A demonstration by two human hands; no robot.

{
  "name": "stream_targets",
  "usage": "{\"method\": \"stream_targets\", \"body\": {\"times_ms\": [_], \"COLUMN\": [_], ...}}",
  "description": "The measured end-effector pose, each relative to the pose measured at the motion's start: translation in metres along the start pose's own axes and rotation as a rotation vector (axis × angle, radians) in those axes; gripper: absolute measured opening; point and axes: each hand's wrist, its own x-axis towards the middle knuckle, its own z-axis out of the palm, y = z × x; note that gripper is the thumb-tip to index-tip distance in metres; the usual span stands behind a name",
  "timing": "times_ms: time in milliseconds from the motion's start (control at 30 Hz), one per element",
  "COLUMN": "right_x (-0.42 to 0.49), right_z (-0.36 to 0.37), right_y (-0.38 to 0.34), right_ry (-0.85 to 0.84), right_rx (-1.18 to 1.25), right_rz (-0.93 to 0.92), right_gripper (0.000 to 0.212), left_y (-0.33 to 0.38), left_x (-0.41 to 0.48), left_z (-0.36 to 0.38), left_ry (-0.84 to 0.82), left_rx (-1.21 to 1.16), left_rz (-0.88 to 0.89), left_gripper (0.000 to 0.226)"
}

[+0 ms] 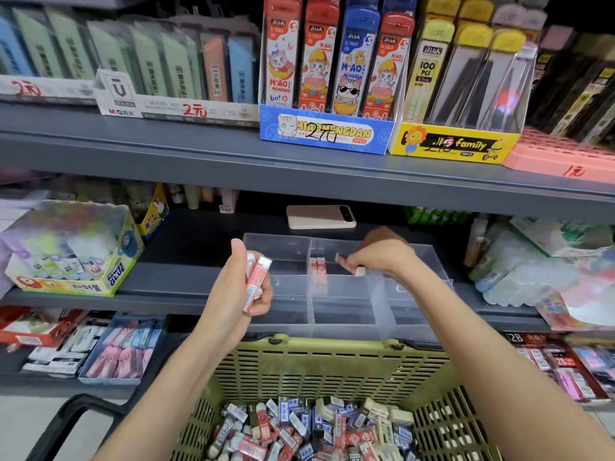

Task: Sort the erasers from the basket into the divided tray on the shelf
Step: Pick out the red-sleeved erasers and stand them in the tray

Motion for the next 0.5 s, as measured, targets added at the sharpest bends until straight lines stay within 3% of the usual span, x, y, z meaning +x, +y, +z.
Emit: {"method": "stream_targets", "body": {"times_ms": [167, 300, 500], "right_x": [0.02, 0.025, 0.031], "right_z": [0.021, 0.035, 0.043], "right_y": [-0.013, -0.016, -0.013], "right_ry": [-0.056, -0.036, -0.037], "right_rx": [-0.053, -0.062, -0.111], "right_rz": [0.019, 0.037, -0.038], "right_gripper": [0.023, 0.019, 0.007], "left_y": [0.006, 0.007, 0.004], "left_x": [-0.004, -0.004, -0.005], "left_z": [-0.005, -0.009, -0.009], "left_ry": [0.003, -0.004, 0.011], "left_rx": [-0.149, -0.244, -0.182], "left_rz": [0.054, 0.054, 0.068], "left_gripper": [0.014, 0.022, 0.02]}}
